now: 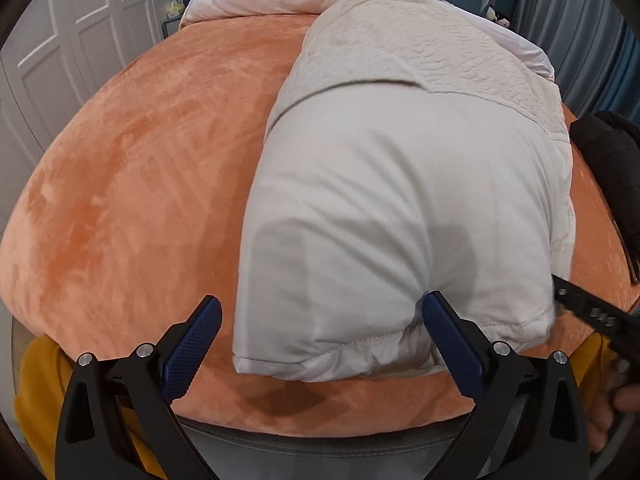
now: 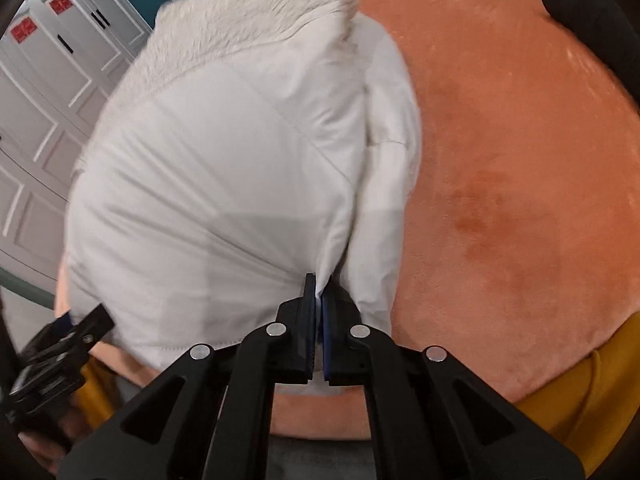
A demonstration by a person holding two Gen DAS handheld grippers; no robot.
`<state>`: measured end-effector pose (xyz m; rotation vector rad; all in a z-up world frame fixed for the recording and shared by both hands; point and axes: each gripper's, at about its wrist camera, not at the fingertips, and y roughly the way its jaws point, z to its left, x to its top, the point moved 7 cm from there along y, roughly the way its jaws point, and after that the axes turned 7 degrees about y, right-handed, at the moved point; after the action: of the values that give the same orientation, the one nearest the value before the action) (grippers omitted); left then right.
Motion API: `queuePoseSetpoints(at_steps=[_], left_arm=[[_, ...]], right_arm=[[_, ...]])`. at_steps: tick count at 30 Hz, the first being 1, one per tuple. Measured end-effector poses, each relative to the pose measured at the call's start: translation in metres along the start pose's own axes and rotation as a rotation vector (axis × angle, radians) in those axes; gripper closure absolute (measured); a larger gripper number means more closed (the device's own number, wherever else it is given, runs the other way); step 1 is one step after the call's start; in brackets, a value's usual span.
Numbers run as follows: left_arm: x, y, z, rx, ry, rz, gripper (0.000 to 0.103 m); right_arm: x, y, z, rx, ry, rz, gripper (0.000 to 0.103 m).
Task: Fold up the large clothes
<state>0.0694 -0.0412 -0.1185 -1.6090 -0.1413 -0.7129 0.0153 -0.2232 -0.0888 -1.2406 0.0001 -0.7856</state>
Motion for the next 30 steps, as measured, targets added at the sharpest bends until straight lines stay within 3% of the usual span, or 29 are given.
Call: queuePoseSetpoints(at_steps=[4,10,12,14,17,20,24,30], left_arm=[[0.003,-0.016,0.003,0.037,0.027,-0.013,0.008],[0.053,-0.075,0.010,0.029,0.034,-0.199,0.008],[0.069,-0.066,0.009,0.022,0.031,-0.189,0.008],[0.074,-0.043,0.007,0.039,0.039,-0.130,0.009],[0.063,-0.012,0.006,0.033,0.022,-0.043,0.006],[0.053,-0.002,0.011,0.022,0.001,-0.020,0.005],[0.039,0.011,0.011,0.017,-0.007,-0.002,0.005],[0.033,0.021,0.004,0.089,0.046,-0.049,0.005]], right_arm=[[0.007,-0.012,0.015,-0.079,-0.074,-0.003,0.099],[0.035,-0.071,0.037,-0.020,-0.029,-0.135,0.099],[0.046,-0.072,0.047,0.020,-0.045,-0.132,0.099],[0.049,-0.061,0.054,0.043,-0.064,-0.089,0.099],[0.030,-0.036,0.055,0.016,-0.104,-0.008,0.099],[0.019,-0.016,0.046,-0.019,-0.118,0.037,0.100],[0.002,-0.001,0.037,-0.039,-0.171,0.036,0.103],[0.007,0.007,0.034,-0.029,-0.194,0.044,0.103]])
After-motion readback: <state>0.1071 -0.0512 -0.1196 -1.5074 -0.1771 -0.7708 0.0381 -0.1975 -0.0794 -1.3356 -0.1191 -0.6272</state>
